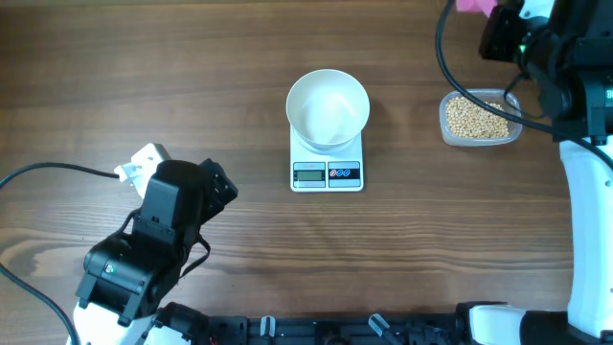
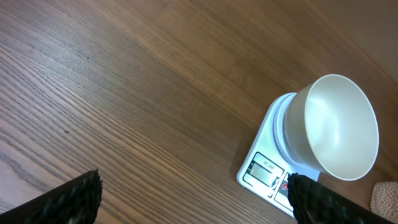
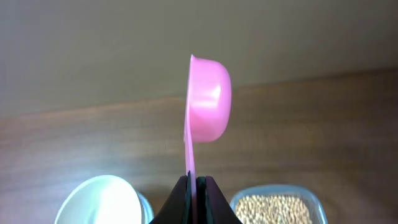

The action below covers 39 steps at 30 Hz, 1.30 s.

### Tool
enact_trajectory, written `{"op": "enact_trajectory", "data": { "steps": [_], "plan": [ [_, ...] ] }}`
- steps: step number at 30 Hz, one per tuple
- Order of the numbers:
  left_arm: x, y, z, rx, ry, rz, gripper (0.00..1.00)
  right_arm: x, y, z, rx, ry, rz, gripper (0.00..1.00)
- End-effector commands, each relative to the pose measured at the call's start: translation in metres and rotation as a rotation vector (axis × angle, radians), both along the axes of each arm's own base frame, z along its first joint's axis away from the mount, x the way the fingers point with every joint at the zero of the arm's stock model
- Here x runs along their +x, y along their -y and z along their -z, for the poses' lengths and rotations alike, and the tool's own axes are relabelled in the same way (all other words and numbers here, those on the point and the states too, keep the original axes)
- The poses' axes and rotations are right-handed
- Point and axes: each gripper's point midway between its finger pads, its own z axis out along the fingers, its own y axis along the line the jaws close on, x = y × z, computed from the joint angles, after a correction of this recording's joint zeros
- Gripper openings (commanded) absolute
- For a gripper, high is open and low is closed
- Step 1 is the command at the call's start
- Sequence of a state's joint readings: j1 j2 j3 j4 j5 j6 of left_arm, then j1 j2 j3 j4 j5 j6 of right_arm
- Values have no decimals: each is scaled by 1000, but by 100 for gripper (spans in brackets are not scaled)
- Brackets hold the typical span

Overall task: Scoop item into bowl and weigh 150g on scale
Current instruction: 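Withdraw the left gripper back from the scale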

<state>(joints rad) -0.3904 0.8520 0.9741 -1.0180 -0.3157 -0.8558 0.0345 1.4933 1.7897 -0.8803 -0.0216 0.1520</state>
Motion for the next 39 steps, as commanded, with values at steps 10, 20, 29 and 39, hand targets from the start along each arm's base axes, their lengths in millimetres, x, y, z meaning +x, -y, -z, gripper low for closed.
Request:
{"op": "enact_trajectory", "data": {
  "steps": [10,20,29,39],
  "plan": [
    [0,-1,1,-13,-3,-16,100,-4,-2,8,15,-45,-5,4],
    [0,-1,1,-13,-4,-16,100,13,5,-18,12,79,43,4],
    [0,-1,1,-13,-4,-16,100,28,4,-52,-15,235,24,4],
    [0,-1,1,-13,-3,-16,100,31,2,-61,-5,271,15,4]
  ]
}}
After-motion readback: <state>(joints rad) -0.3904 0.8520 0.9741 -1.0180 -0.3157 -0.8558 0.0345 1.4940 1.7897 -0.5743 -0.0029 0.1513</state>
